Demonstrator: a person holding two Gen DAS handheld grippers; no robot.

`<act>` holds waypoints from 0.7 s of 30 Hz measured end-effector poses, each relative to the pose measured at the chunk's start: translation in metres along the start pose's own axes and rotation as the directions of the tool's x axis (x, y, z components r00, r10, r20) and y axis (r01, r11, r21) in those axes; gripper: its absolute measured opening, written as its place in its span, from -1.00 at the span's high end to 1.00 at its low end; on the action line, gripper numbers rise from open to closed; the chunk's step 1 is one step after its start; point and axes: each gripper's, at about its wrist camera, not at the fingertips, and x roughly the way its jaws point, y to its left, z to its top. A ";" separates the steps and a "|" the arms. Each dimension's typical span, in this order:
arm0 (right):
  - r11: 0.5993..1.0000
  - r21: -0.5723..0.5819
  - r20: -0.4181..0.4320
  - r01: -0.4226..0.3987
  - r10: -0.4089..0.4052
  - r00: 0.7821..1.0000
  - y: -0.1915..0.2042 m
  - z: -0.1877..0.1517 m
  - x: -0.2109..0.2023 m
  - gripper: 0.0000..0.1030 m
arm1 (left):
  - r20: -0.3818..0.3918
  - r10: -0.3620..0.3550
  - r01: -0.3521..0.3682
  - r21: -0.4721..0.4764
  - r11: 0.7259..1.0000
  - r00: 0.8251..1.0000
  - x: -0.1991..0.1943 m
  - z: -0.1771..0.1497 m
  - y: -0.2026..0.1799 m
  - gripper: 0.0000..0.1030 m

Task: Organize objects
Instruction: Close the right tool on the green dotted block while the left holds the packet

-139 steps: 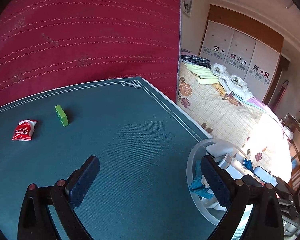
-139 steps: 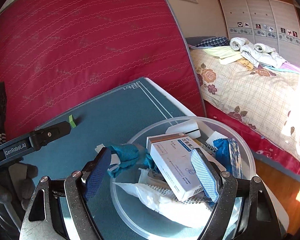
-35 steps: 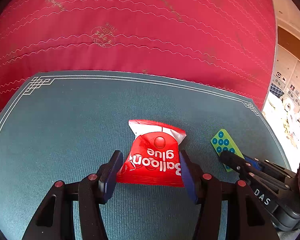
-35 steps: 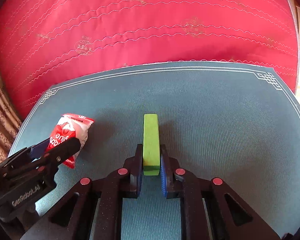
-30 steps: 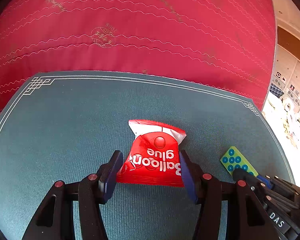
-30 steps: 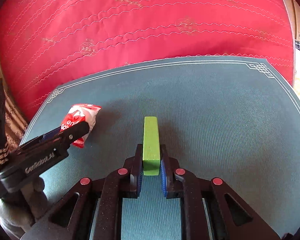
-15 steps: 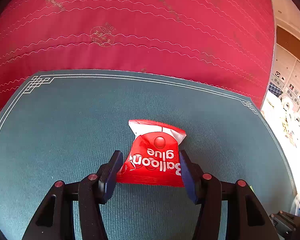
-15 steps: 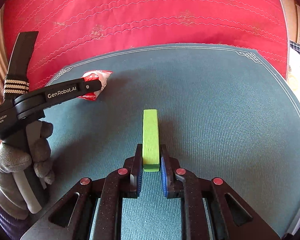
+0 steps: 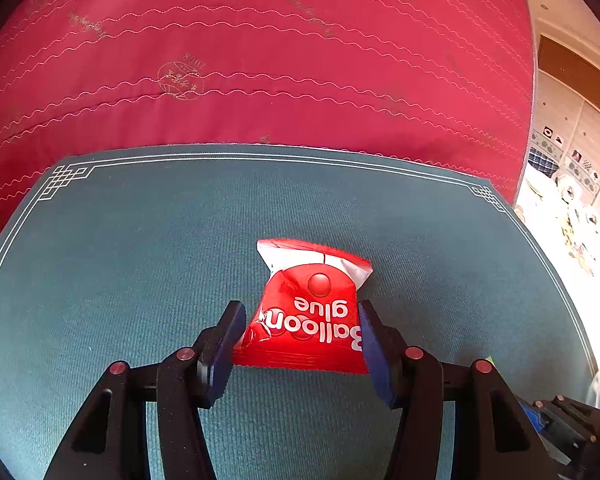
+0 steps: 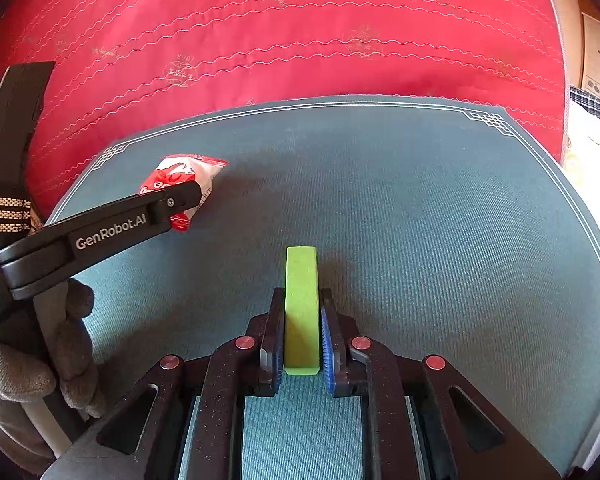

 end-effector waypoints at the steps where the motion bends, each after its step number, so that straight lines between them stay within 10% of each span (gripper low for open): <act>1: 1.000 0.002 0.007 -0.002 0.002 1.000 -0.001 -0.001 -0.005 0.70 | 0.000 -0.003 0.003 0.008 1.000 1.000 -0.001 0.000 -0.004 -0.15; 21: 0.999 -0.039 0.020 -0.028 0.028 0.999 -0.005 -0.022 -0.041 0.68 | 0.020 -0.054 0.052 0.075 0.996 0.998 -0.015 -0.003 -0.040 -0.15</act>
